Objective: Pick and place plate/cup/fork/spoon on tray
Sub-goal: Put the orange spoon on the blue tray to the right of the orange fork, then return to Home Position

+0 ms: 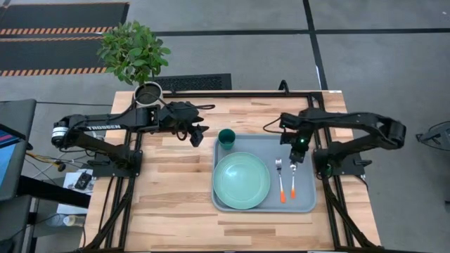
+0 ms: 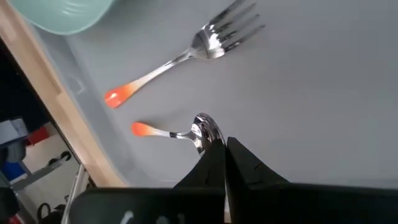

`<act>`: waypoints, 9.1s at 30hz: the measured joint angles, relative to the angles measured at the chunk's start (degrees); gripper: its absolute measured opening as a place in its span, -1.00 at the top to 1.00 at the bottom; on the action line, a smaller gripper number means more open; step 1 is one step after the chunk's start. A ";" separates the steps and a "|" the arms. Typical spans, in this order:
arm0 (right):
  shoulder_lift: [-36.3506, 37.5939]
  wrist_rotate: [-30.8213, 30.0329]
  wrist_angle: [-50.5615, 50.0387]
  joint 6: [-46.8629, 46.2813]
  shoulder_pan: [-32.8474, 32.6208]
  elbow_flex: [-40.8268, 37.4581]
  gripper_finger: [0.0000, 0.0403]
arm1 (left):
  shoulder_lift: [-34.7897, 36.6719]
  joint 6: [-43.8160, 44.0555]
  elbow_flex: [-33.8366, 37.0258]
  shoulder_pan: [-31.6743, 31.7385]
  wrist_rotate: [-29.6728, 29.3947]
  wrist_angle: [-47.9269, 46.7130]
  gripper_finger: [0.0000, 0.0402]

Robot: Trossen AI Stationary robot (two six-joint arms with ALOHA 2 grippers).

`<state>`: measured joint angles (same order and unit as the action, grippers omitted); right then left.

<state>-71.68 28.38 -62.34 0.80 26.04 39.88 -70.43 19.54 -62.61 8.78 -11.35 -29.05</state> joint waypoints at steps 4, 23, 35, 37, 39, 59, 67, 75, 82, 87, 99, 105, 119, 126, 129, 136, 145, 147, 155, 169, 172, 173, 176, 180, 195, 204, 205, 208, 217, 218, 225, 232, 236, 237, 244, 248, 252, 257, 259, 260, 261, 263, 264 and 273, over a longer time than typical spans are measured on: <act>-2.09 0.53 1.28 0.74 -0.06 0.04 0.96 | 0.00 -0.21 0.00 0.00 0.00 -0.09 0.02; -10.28 0.43 1.62 0.57 -2.14 0.11 0.94 | 0.00 -0.82 0.02 0.00 0.00 -1.73 0.02; -14.01 0.36 4.17 0.76 -1.46 1.11 0.94 | 0.00 -0.82 0.02 0.00 0.16 -2.30 0.02; -13.92 0.28 4.93 0.98 -1.46 1.11 0.94 | 0.00 -0.82 0.02 0.00 0.17 -2.64 0.02; -13.93 0.13 5.66 0.99 -1.46 1.11 0.94 | 0.00 -0.82 0.00 0.00 0.17 -3.03 0.02; -13.92 -3.18 7.44 0.74 -0.72 1.11 0.86 | 0.00 -0.80 0.00 0.00 0.20 -3.44 0.02; -13.92 -4.12 7.25 -0.03 -0.72 1.11 0.73 | 0.00 -0.80 0.02 0.00 0.22 -3.44 0.02; -13.92 -4.20 6.69 -2.63 -2.05 1.11 0.72 | 0.00 -0.78 0.00 0.00 0.22 -3.46 0.02; -13.92 -4.40 6.23 -4.27 -4.57 1.09 0.72 | 0.00 -0.91 0.00 0.00 0.22 -3.52 0.02; -13.92 -5.43 6.24 -5.27 -5.88 1.09 0.72 | 0.00 -1.03 0.00 0.00 0.24 -3.54 0.02; -12.08 -6.52 7.18 -7.55 -4.56 1.14 0.72 | 0.00 -0.78 0.01 0.00 0.47 -3.57 0.02; -9.07 -6.17 6.81 -7.74 -4.63 1.22 0.72 | 0.00 -0.36 0.00 0.00 0.55 -3.50 0.02; 6.42 -6.21 6.91 -12.98 -1.99 22.27 0.72 | 3.92 2.49 -1.06 0.16 14.08 10.13 0.02; 16.51 -6.05 1.92 -3.77 -1.87 35.37 0.72 | 11.78 -3.40 -7.84 0.22 12.63 10.93 0.02; 21.59 -5.92 3.33 -4.47 -3.04 37.04 0.72 | 15.77 -8.10 -8.55 0.24 8.72 10.58 0.02; 33.58 -4.78 32.75 -13.17 -7.35 22.02 0.72 | 21.41 -7.23 -8.41 0.28 13.36 7.41 0.02; 38.88 -7.43 66.19 -25.65 -15.46 -2.91 0.72 | 26.60 0.10 3.90 1.85 17.54 11.10 0.02; 41.77 -7.79 65.17 -25.97 -15.43 -4.00 0.72 | 29.37 1.32 8.92 3.38 19.17 14.44 0.02; 59.71 -16.30 56.98 -26.18 -15.77 -5.19 0.72 | 41.22 9.85 26.74 8.52 28.70 29.64 0.02; 49.71 -29.83 105.68 -24.02 -28.86 -33.64 0.72 | 52.15 11.45 38.01 9.87 29.56 32.74 0.02; 49.91 -30.90 106.02 -22.85 -29.69 -34.61 0.72 | 52.83 10.87 40.50 9.86 29.11 33.23 0.02; 50.42 -30.95 105.21 -22.72 -29.35 -34.60 0.72 | 53.15 10.94 41.26 9.87 29.28 33.20 0.02; 54.77 -29.21 99.56 -21.37 -27.11 -32.35 0.72 | 53.35 11.37 42.23 9.87 29.67 33.12 0.02; 65.19 -27.34 79.05 -20.44 -23.81 -25.59 0.72 | 54.32 8.39 42.21 9.88 30.49 33.41 0.02; 71.45 -27.67 67.72 -18.94 -23.44 -31.33 0.72 | 70.47 3.70 42.08 11.87 23.69 14.06 0.02; 71.43 -28.68 76.05 -20.48 -23.36 -39.39 0.72 | 70.19 5.71 52.70 11.78 25.06 24.91 0.02; 71.41 -28.98 75.17 -20.62 -23.23 -39.39 0.72 | 70.22 7.00 55.12 11.80 25.05 28.12 0.02; 71.49 -29.82 74.97 -19.42 -23.21 -39.39 0.72 | 70.13 11.70 62.06 11.79 25.44 33.32 0.02; 71.38 -29.90 74.35 -17.37 -22.93 -39.41 0.72 | 70.15 8.11 61.96 11.68 22.72 34.41 0.02; 71.38 -29.92 74.21 -17.33 -22.93 -39.43 0.72 | 70.10 8.12 61.96 11.69 22.06 33.86 0.02; 71.38 -29.92 71.87 -17.20 -22.93 -39.45 0.72 | 70.12 13.59 61.99 11.69 19.64 32.13 0.02; 71.38 -29.92 67.87 -17.24 -22.93 -39.47 0.72 | 70.07 19.92 61.96 11.69 18.50 31.71 0.02; 71.38 -29.92 65.06 -17.27 -22.93 -39.47 0.72 | 70.07 19.95 61.96 11.69 18.01 31.66 0.02; 71.37 -29.92 64.66 -17.27 -22.93 -39.49 0.72 | 70.07 19.95 61.96 11.69 18.01 31.63 0.02; 71.36 -29.86 63.79 -17.31 -22.93 -39.52 0.72 | 70.07 19.95 61.96 11.69 17.99 31.58 0.02; 71.36 -29.86 63.54 -17.35 -22.93 -39.52 0.72 | 70.07 19.95 61.97 11.69 17.99 31.58 0.02; 71.36 -29.86 63.42 -17.35 -22.93 -39.52 0.72 | 70.07 19.95 61.99 11.69 17.99 31.58 0.02; 71.36 -29.86 63.37 -17.35 -22.93 -39.54 0.72 | 70.07 19.95 61.99 11.69 17.99 31.58 0.02; 71.36 -29.86 63.35 -17.35 -22.93 -39.54 0.72 | 70.07 19.95 61.99 11.69 17.99 31.58 0.02; 71.36 -29.86 63.33 -17.35 -22.93 -39.54 0.72 | 70.07 19.95 61.99 11.69 17.99 31.58 0.02; 71.36 -29.86 63.33 -17.35 -22.93 -39.54 0.72 | 70.07 19.95 61.99 11.69 17.99 31.58 0.02; 71.36 -29.86 63.31 -17.34 -22.93 -39.54 0.72 | 70.07 19.95 61.99 11.69 17.99 31.57 0.02; 71.36 -29.86 63.27 -17.33 -22.93 -39.54 0.72 | 70.07 19.95 61.99 11.69 17.99 31.58 0.02; 71.36 -29.86 63.22 -17.33 -22.93 -39.56 0.72 | 70.07 19.95 61.99 11.69 17.99 31.58 0.02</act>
<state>-0.32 -1.48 0.89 -16.53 3.11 0.32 -0.36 39.48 -0.62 20.47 6.63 2.52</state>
